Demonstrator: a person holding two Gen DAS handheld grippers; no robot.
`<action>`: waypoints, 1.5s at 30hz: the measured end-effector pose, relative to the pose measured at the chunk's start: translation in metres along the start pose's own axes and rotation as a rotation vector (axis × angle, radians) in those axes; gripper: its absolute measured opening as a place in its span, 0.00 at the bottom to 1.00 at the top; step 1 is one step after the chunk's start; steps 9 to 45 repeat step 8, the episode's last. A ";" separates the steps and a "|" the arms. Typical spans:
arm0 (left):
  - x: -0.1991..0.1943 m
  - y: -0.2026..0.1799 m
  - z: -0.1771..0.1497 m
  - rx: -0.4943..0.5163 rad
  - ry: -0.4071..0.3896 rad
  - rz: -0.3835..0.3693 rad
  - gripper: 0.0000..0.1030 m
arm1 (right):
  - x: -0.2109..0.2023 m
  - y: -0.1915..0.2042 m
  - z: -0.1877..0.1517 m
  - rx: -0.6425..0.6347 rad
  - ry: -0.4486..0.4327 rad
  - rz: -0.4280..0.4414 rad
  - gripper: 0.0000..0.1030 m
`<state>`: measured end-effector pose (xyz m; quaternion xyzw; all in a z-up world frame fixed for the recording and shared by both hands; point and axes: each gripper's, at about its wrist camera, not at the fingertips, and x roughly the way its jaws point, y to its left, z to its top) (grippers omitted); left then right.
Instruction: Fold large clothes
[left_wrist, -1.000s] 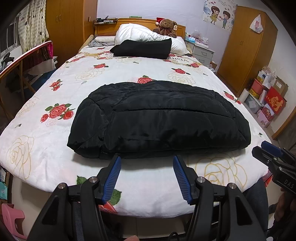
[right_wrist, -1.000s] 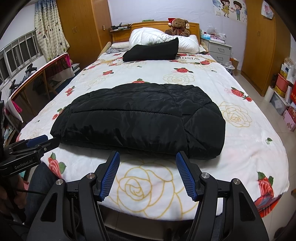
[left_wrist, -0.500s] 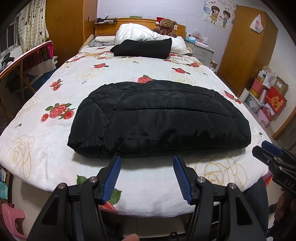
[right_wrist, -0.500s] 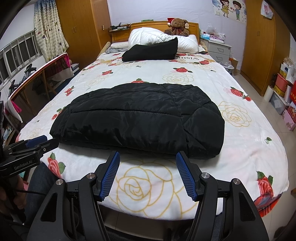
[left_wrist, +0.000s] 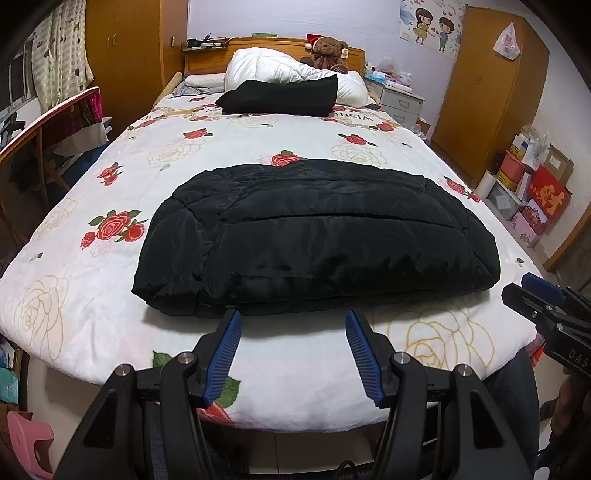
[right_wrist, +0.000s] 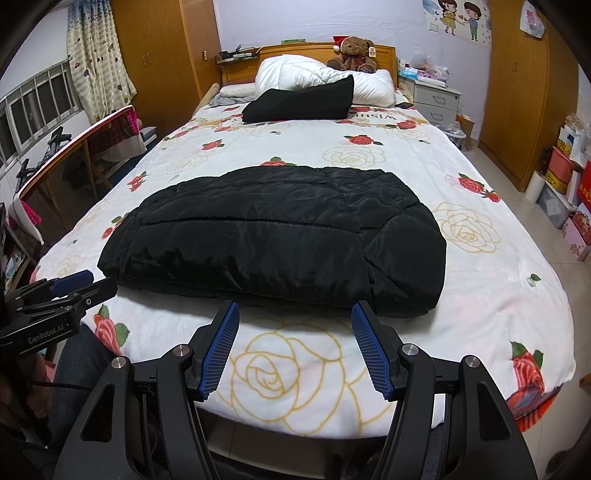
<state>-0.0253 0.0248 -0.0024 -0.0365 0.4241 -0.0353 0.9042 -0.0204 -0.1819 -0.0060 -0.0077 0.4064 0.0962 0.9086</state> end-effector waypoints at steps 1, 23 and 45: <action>0.000 -0.001 0.000 0.000 -0.001 0.002 0.59 | 0.000 0.001 0.000 0.000 0.000 0.001 0.62; -0.001 0.000 -0.001 -0.010 -0.005 0.002 0.64 | -0.001 -0.004 0.000 0.001 -0.002 -0.002 0.62; -0.001 0.000 -0.001 -0.010 -0.005 0.002 0.64 | -0.001 -0.004 0.000 0.001 -0.002 -0.002 0.62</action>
